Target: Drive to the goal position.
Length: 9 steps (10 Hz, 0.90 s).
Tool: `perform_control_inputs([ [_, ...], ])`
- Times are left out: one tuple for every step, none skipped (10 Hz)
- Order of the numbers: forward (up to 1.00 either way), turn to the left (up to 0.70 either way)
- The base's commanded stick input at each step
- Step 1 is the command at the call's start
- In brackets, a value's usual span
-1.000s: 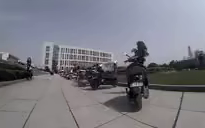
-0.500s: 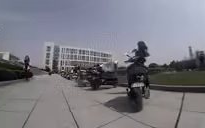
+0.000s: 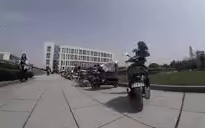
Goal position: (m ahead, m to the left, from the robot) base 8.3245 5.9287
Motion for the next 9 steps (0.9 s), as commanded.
perform_control_inputs([
  [0.0,0.7],
  [0.0,0.7],
  [0.0,0.7],
  [0.0,0.7],
  [0.0,0.7],
  [0.0,0.7],
  [0.0,0.7],
  [0.0,0.7],
  [0.0,0.7],
])
